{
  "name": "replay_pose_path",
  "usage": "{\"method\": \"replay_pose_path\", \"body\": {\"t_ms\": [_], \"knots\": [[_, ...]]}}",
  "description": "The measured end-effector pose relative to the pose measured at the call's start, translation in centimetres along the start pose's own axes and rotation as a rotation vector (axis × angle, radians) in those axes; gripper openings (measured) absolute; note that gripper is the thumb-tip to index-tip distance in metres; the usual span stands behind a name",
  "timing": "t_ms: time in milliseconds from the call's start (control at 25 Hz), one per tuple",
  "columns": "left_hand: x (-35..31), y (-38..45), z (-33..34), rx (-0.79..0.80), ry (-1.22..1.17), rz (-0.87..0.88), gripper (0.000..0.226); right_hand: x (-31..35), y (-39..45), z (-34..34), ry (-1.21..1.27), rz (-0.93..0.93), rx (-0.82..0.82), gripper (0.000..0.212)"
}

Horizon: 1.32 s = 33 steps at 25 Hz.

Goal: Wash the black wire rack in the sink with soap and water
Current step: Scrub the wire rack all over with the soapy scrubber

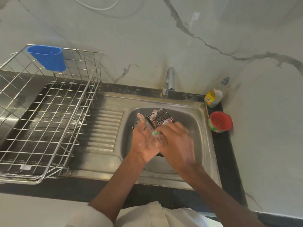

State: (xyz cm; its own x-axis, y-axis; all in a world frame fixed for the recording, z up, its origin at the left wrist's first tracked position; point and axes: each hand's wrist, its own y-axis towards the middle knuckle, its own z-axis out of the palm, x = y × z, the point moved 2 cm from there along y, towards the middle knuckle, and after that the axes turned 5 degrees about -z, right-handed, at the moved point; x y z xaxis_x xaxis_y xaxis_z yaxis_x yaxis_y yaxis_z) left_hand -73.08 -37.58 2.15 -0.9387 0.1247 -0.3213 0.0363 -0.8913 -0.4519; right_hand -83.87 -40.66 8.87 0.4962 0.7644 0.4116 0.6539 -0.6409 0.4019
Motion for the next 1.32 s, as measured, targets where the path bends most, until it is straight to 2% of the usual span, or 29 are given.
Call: {"method": "replay_pose_path", "body": {"t_ms": [120, 200, 360, 440, 520, 600, 720, 760, 880, 1000, 1120, 1160, 1280, 1320], "knots": [[0.4, -0.1, 0.0, -0.002, 0.034, 0.011, 0.075, -0.6, 1.2, 0.4, 0.115, 0.201, -0.072, 0.021], [0.6, 0.0, 0.1, -0.022, 0.0, 0.017, 0.064, 0.4, 3.6, 1.2, 0.26, 0.264, -0.09, 0.018], [-0.1, -0.1, 0.0, 0.018, 0.013, 0.04, 0.077, 0.0, 0.5, 0.3, 0.215, 0.119, -0.1, 0.012], [0.4, -0.1, -0.4, -0.002, 0.033, 0.04, 0.075, -0.4, -2.7, -0.6, 0.145, 0.112, -0.067, 0.013], [1.2, -0.3, -0.4, -0.021, 0.039, 0.033, 0.07, -0.2, -2.2, -0.2, 0.154, 0.115, -0.049, 0.014], [1.9, -0.6, -0.1, -0.042, 0.086, 0.007, 0.067, -0.4, 1.2, 0.0, 0.197, 0.175, -0.064, 0.012], [2.2, -1.0, 0.5, -0.057, 0.153, 0.008, 0.073, -1.9, 4.2, -0.1, 0.18, 0.376, -0.044, 0.017], [2.0, -1.1, 0.5, -0.059, 0.153, 0.014, 0.071, -1.8, 4.0, -0.2, 0.184, 0.357, -0.038, 0.017], [1.7, -0.9, 0.5, -0.014, 0.116, 0.011, 0.066, -0.9, 2.3, -0.7, 0.138, 0.148, -0.033, 0.013], [1.5, -0.9, 0.6, 0.009, 0.158, 0.005, 0.066, -2.7, 2.8, -1.3, 0.078, 0.278, -0.115, 0.025], [1.4, -0.8, 0.4, -0.009, 0.11, 0.0, 0.075, -1.7, 1.8, -0.5, 0.086, 0.108, -0.055, 0.013], [1.3, -0.6, 0.3, -0.032, 0.106, 0.003, 0.075, -1.5, 1.2, -0.3, 0.111, 0.097, -0.061, 0.014], [1.2, -0.3, 0.0, -0.034, 0.096, 0.029, 0.075, -2.2, 0.7, -0.7, 0.123, 0.223, -0.135, 0.017], [1.4, -0.3, -0.1, -0.039, 0.097, 0.034, 0.075, -1.8, 0.4, -0.6, 0.118, 0.185, -0.105, 0.015]]}}
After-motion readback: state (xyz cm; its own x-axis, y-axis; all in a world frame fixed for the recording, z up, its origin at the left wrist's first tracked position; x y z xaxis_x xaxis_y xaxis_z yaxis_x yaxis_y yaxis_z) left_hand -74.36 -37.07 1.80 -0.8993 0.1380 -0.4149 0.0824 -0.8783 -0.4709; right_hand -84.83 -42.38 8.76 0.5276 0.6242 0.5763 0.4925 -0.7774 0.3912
